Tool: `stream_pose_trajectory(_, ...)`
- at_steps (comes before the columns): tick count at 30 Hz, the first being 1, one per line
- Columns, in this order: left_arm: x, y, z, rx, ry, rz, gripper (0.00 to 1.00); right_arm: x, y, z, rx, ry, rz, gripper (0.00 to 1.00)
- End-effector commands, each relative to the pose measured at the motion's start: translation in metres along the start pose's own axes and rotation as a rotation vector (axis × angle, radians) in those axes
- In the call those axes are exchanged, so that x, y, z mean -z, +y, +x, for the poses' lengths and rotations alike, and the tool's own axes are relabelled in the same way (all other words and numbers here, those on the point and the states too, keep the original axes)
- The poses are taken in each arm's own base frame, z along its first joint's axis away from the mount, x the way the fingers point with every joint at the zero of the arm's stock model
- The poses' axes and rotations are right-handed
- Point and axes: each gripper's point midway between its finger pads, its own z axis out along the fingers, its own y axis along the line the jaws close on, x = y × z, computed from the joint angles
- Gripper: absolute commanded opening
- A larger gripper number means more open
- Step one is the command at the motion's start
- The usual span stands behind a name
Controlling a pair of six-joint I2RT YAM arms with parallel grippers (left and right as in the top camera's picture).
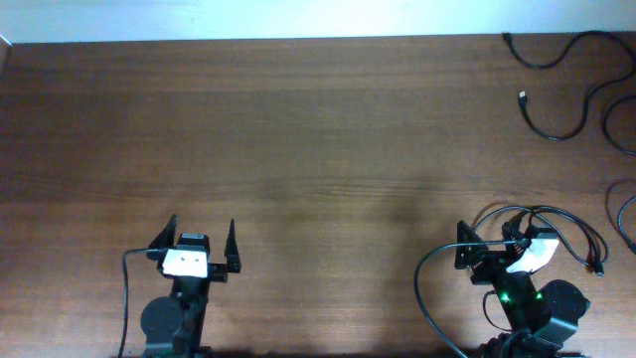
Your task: Untangle cables
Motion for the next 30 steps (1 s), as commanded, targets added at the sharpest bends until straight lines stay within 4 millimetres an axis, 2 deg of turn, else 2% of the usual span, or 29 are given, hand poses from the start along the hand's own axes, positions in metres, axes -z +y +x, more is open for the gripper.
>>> stream_pose_trajectory(1, 0.000, 0.002, 0.003, -0.127, 0.009, -0.009, 0.99, -0.001, -0.001, 0.003, -0.006, 0.006, 0.000, 0.99)
stream_pose_trajectory(17, 0.000, 0.006, 0.004, -0.127, 0.016, -0.031, 0.99, -0.001, -0.001, 0.003, -0.006, 0.006, 0.000, 0.99)
stream_pose_trajectory(24, 0.001, 0.014, 0.005, 0.047, 0.019, -0.080, 0.99, -0.001, -0.001, 0.003, -0.006, 0.006, 0.000, 0.99)
stream_pose_trajectory(30, 0.001, 0.019, 0.005, 0.107, 0.016, -0.112, 0.99, -0.001, -0.001, 0.003, -0.006, 0.006, 0.000, 0.99)
